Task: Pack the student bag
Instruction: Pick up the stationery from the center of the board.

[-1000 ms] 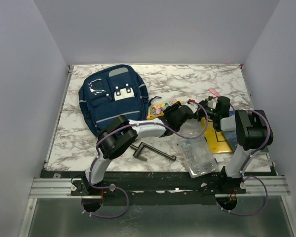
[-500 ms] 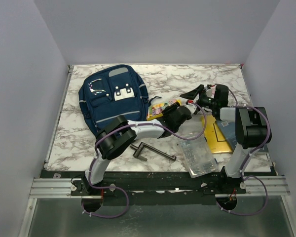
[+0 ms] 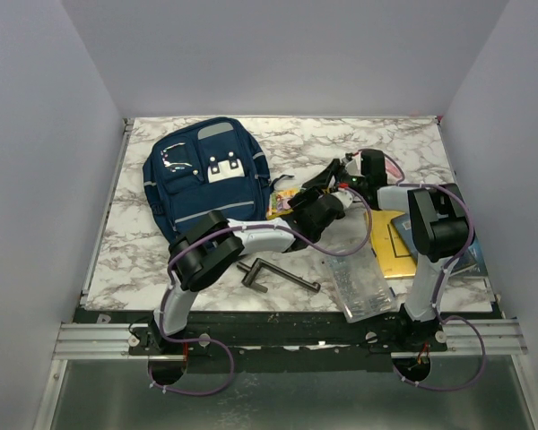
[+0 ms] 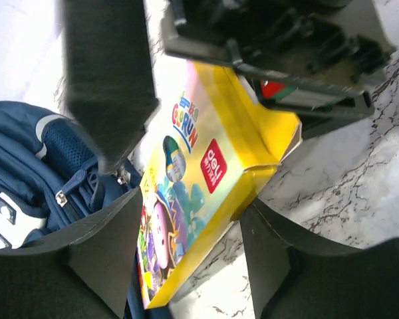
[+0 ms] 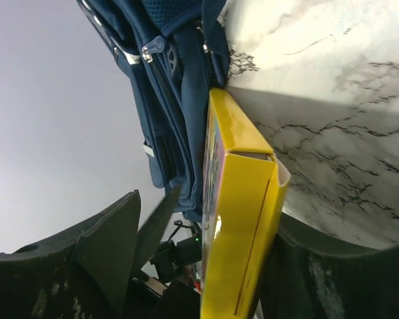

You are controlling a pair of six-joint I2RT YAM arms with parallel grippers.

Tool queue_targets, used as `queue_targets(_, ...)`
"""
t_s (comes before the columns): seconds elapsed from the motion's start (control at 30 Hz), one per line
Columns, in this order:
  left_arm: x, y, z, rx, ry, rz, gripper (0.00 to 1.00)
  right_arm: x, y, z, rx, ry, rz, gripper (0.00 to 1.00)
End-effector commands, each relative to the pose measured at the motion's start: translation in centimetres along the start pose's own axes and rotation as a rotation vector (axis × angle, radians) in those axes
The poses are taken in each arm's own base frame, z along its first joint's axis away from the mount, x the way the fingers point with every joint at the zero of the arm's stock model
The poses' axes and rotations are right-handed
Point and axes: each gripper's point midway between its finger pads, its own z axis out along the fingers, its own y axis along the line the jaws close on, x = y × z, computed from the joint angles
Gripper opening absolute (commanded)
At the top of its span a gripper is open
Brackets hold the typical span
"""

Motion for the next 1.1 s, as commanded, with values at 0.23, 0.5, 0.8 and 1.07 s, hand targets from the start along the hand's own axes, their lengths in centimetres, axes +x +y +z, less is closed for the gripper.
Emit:
queue_targets(0.23,-3.3,3.0,-7.9,0.217,-0.004,-0.226,0.91,-0.1,-2.6,0.1,0.071,-0.014,-0.003,0.42)
queue_targets(0.5,-1.6,5.6,-17.0,0.646,0.022,-0.357,0.99,0.1,-3.0,-0.6,0.141,-0.03,-0.076,0.35)
queue_targets(0.8,7.0,10.1,-12.9,0.326,0.19,-0.168,0.96,0.5,-1.3,-1.8,0.14,-0.053,-0.121,0.19)
queue_targets(1.07,13.0,11.4,-8.5,0.173,0.379,-0.12,0.9,1.4,1.2,-3.9,0.13,-0.094,-0.161,0.15)
